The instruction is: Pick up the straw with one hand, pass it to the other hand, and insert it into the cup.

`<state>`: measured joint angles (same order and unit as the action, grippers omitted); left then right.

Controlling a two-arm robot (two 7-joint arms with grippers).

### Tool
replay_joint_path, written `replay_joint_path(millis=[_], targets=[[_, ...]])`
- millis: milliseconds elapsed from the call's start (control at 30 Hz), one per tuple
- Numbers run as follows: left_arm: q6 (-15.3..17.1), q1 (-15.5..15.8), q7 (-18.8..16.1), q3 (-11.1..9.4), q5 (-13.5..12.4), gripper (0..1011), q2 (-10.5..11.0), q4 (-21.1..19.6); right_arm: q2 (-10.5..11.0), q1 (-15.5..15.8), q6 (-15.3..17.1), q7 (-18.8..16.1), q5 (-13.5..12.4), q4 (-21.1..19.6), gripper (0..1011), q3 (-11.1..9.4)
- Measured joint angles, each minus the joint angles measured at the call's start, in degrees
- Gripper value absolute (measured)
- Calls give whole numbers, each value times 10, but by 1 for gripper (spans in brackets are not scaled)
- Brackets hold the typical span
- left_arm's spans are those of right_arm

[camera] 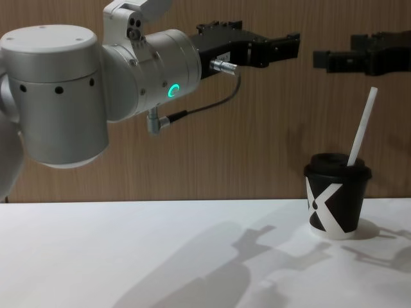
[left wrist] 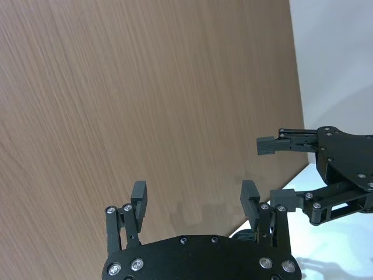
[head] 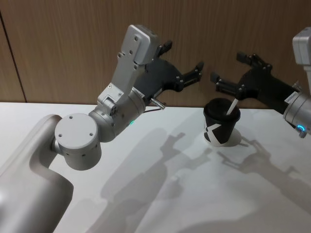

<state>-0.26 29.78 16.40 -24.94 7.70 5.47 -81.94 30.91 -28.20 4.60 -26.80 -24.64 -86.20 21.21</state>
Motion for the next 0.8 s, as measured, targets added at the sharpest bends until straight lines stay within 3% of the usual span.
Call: replay_joint_path(millis=[800], targets=[[1, 1, 2, 0, -2, 1003, -1, 1, -1, 2, -2, -3, 1, -2, 1001, -1]])
